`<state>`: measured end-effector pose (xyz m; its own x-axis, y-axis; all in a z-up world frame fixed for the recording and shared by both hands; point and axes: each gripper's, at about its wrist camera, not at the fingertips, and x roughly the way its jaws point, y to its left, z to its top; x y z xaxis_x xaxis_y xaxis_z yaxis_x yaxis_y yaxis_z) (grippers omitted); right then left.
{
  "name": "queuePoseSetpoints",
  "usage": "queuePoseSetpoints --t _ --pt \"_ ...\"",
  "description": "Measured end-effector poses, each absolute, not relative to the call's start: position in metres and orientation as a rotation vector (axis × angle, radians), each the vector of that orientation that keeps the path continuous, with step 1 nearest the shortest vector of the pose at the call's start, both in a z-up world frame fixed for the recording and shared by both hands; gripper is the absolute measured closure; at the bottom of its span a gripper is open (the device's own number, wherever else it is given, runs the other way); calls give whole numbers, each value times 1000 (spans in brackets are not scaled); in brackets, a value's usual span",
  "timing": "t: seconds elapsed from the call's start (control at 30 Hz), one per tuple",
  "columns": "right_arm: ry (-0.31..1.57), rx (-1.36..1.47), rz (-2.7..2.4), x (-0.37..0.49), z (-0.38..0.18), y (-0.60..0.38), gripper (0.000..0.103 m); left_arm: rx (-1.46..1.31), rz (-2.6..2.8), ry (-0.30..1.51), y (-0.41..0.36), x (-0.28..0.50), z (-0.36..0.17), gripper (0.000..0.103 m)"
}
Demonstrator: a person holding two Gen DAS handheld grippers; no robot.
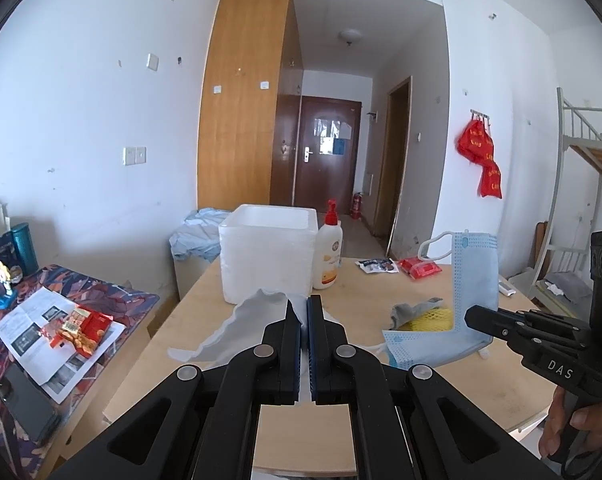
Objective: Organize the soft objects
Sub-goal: 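Lift and carry the tissue and mask in both tools toward the white foam box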
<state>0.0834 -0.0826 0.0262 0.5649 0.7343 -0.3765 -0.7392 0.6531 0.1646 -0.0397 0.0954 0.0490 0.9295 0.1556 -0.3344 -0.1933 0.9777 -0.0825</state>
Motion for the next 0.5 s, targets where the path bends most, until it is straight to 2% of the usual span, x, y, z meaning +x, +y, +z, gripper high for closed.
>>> queuePoseSetpoints --t 0.5 --pt "455 -18 892 123 36 -55 93 -113 191 337 117 4 59 100"
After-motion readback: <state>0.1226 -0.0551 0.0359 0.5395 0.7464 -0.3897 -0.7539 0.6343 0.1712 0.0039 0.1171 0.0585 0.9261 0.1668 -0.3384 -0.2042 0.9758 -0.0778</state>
